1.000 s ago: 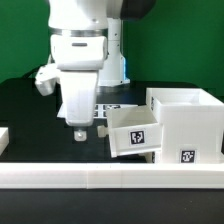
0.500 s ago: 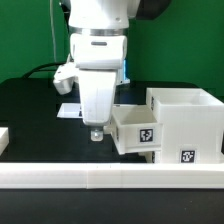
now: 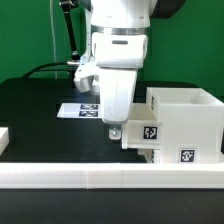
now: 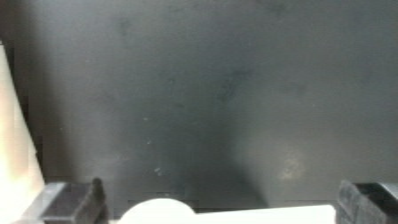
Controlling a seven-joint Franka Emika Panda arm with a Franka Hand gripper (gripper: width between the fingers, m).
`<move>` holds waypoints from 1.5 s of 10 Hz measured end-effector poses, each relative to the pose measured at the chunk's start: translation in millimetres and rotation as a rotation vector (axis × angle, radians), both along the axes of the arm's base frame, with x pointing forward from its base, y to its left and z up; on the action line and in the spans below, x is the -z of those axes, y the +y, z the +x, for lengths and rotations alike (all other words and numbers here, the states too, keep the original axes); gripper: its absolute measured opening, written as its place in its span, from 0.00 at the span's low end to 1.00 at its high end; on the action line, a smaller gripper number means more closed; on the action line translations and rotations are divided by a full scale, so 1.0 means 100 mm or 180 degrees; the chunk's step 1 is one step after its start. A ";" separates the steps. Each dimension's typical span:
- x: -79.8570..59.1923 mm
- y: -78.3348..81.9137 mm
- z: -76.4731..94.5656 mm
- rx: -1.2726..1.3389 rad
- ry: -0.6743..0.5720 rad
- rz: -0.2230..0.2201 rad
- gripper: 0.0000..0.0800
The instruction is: Assemble drawer
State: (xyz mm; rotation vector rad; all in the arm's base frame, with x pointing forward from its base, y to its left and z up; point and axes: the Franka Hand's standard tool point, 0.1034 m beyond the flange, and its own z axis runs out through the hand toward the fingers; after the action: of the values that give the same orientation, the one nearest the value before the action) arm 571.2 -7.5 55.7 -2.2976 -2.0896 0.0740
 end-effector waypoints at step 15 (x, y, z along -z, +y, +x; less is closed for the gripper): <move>-0.09 -0.01 0.10 -0.0350 0.0013 0.0041 0.81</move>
Offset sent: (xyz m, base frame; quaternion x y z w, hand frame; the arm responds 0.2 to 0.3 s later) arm -0.0073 0.0010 0.0076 -0.0215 0.0020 -0.0082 0.9997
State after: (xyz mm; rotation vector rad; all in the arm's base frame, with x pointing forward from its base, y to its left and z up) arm 581.3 -8.5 64.9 -2.1724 -2.2063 0.0678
